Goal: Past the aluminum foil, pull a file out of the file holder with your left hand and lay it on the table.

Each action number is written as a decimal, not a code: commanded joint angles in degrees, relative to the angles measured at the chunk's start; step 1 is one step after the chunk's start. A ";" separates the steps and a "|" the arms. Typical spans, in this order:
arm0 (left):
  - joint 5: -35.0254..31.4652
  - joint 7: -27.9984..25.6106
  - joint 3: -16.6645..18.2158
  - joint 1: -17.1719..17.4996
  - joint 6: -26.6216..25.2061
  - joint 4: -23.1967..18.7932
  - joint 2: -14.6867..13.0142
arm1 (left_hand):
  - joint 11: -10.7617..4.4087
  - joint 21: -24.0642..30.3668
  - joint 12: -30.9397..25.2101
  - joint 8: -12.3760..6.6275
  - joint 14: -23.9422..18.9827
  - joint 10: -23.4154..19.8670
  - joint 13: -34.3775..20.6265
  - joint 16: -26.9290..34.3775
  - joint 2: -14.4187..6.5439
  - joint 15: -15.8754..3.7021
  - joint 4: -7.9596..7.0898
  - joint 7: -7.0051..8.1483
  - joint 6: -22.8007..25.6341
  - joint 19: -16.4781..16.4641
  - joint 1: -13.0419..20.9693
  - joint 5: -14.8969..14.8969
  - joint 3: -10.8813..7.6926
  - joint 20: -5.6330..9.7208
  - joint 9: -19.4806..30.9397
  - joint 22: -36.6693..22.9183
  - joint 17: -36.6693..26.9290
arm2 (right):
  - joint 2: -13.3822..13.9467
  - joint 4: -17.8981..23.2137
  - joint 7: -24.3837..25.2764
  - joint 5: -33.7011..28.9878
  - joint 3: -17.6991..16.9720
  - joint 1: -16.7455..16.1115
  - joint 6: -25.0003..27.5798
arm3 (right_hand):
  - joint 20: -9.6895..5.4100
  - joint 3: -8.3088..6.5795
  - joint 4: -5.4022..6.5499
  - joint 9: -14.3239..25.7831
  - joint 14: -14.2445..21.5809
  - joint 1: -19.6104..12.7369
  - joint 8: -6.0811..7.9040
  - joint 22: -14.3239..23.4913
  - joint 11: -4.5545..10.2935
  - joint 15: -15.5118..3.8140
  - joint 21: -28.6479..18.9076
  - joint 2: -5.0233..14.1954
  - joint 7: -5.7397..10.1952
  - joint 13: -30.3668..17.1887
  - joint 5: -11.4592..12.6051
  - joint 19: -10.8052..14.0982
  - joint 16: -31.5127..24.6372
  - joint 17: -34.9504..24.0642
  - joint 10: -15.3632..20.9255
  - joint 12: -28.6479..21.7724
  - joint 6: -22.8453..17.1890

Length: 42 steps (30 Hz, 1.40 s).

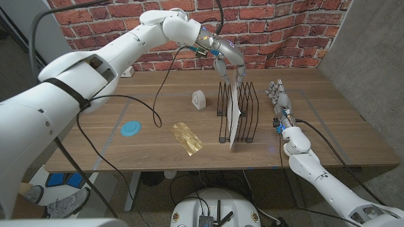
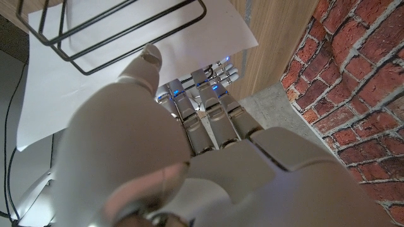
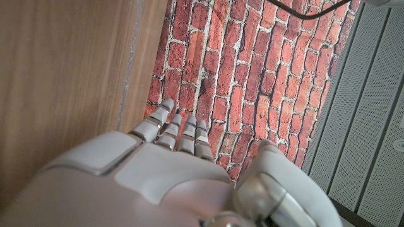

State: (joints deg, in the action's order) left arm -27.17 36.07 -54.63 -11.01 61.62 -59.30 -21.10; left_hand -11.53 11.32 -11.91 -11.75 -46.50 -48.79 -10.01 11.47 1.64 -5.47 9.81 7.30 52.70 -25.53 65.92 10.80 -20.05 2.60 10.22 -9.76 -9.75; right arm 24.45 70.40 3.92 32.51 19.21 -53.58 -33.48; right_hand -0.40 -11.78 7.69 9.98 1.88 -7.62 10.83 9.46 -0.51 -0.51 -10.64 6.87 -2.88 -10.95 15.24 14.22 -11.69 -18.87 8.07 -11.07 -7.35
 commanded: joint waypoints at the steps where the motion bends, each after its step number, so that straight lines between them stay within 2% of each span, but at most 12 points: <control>1: -0.93 -1.24 -0.22 -0.35 0.72 0.96 0.39 | -0.05 0.28 -0.51 -0.43 -1.55 -1.72 -0.25 0.40 -0.53 -8.01 -0.04 -0.08 1.62 -0.80 0.37 0.23 0.34 9.20 0.15 -0.12 -0.19 | -0.23 -0.42 -0.12 0.13 0.10 0.13 -0.08 | 0.13 -0.44 -0.01 0.26 0.22 0.44 0.09 0.23 0.20 0.20 -0.24 1.71 0.43 -0.02 -0.15 0.22 -0.47 -0.03 0.43 -0.06 -0.08; 10: -1.93 -2.44 -0.35 -0.49 1.06 1.34 0.65 | 0.06 0.34 -0.82 -0.64 -3.46 -4.86 -0.34 0.17 -1.27 -8.10 -0.07 0.03 4.50 -1.66 0.64 0.26 0.39 9.17 0.19 -0.15 -0.14 | 0.02 -0.05 0.02 0.20 -0.06 -0.13 0.04 | 0.11 -0.55 -0.02 0.26 0.20 0.55 0.07 0.23 0.20 0.22 -0.24 1.66 0.44 -0.02 -0.19 0.23 -0.49 0.00 0.35 -0.03 -0.01; 18: -4.49 -5.04 0.13 0.09 1.12 0.18 0.29 | -0.07 0.42 -0.73 -0.77 -3.86 -5.65 -0.34 -0.06 -1.41 -8.11 -0.03 0.12 5.71 -2.14 0.78 0.26 0.40 9.15 0.24 -0.17 -0.10 | -0.06 -0.44 -0.40 0.40 -0.07 -0.03 -0.23 | 0.16 -0.65 -0.05 0.26 0.18 0.63 0.08 0.23 0.21 0.18 -0.24 1.64 0.43 -0.02 -0.22 0.23 -0.52 0.02 0.26 0.00 -0.02; 28: -5.60 -7.55 0.68 0.81 1.01 -0.65 -0.13 | 0.07 0.56 -0.93 -1.12 -6.42 -10.02 -0.38 -0.12 -3.17 -8.25 -0.03 -0.18 9.79 -3.60 1.33 0.25 0.10 9.01 0.44 -0.21 -0.21 | -0.01 -0.53 -0.73 0.61 -0.03 0.00 -0.09 | 0.16 -0.77 -0.10 0.26 0.14 0.68 0.07 0.23 0.15 0.23 -0.26 1.59 0.46 -0.02 -0.25 0.28 -0.52 0.06 0.23 0.01 0.01; 42: -5.84 -8.14 0.71 0.87 0.74 -1.23 -0.44 | -0.01 0.72 -0.85 -1.19 -8.82 -13.12 -0.44 -0.18 -3.90 -8.33 0.06 -0.22 12.89 -5.18 1.34 0.17 0.15 9.02 0.46 -0.23 -0.22 | 0.06 -0.48 -0.90 0.83 -0.15 -0.01 -0.07 | 0.19 -0.89 -0.13 0.26 0.14 0.78 0.07 0.24 0.14 0.20 -0.25 1.58 0.47 -0.02 -0.29 0.27 -0.57 0.08 0.19 0.01 0.04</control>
State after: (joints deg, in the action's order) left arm -32.52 28.86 -54.07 -10.35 62.61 -60.05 -21.33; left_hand -11.54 11.66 -12.35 -12.61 -54.88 -61.26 -10.27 11.47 -1.68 -7.88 9.58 7.15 64.98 -30.05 67.11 10.80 -19.68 2.98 10.54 -9.74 -9.74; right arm 24.43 69.91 3.17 33.11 19.14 -53.58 -33.58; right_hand -0.41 -12.23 7.69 9.98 1.88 -7.63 10.82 9.46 -0.51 -0.52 -10.64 6.88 -2.88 -10.95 15.03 14.22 -11.69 -18.59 8.07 -11.07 -7.34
